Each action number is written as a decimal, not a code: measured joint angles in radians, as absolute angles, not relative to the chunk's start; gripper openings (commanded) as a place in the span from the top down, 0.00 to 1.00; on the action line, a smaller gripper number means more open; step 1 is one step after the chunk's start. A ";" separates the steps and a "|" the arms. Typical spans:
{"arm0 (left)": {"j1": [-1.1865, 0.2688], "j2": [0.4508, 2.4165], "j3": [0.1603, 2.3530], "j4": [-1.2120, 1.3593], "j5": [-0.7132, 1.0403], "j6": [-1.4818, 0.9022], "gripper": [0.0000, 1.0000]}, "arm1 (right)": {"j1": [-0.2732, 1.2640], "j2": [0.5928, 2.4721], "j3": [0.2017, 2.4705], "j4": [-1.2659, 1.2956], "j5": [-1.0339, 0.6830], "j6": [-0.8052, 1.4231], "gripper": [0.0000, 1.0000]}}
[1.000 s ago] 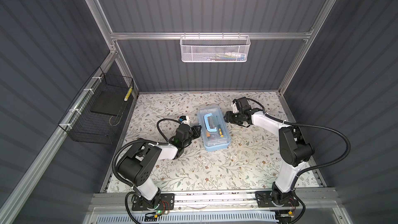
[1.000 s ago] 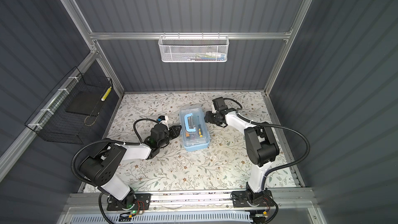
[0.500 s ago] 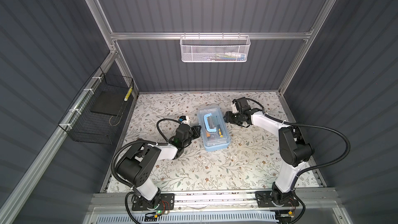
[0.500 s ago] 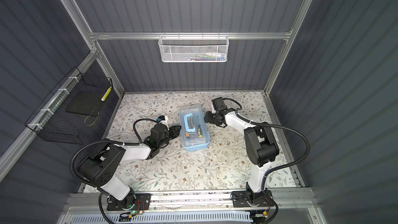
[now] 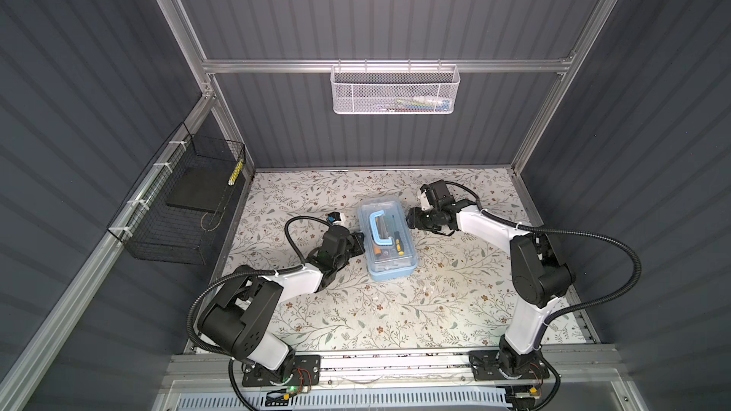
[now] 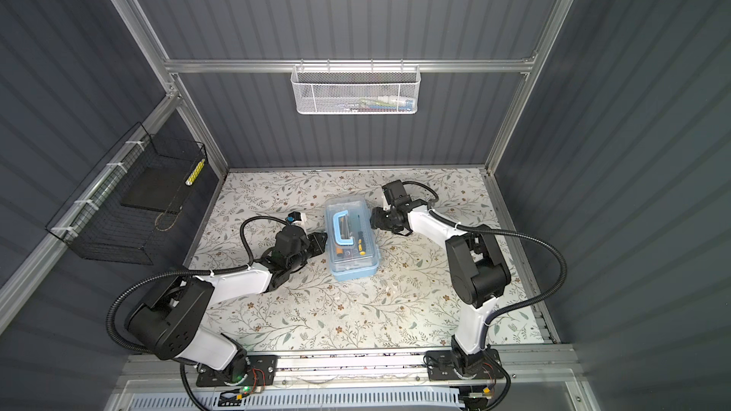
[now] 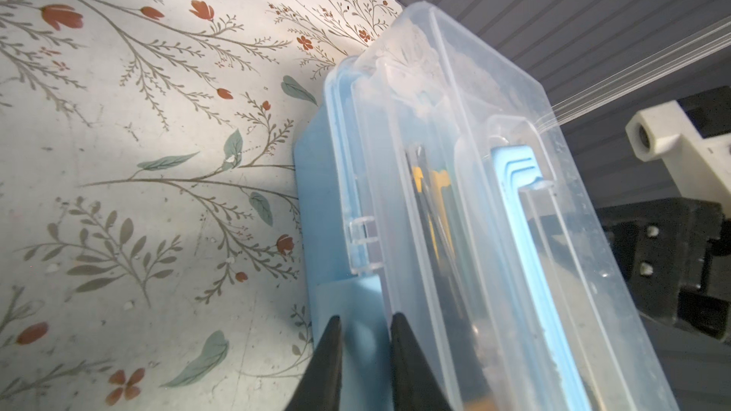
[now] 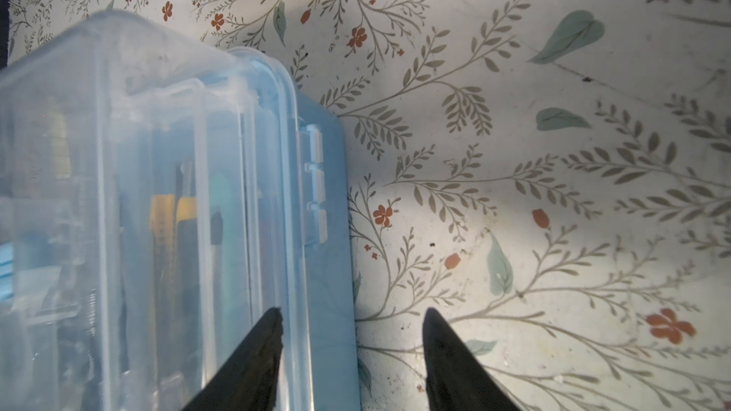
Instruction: Pack the tool kit
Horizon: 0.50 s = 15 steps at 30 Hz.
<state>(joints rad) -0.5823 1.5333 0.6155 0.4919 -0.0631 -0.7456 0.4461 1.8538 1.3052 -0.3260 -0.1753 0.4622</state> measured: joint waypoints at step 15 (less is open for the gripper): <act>-0.582 1.492 0.619 0.410 -0.049 -0.710 0.70 | 0.466 1.811 1.356 -0.447 -0.132 0.420 0.42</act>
<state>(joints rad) -0.5819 1.4918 0.6193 0.4095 -0.0486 -0.7101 0.4664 1.8107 1.3556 -0.4473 -0.1322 0.4198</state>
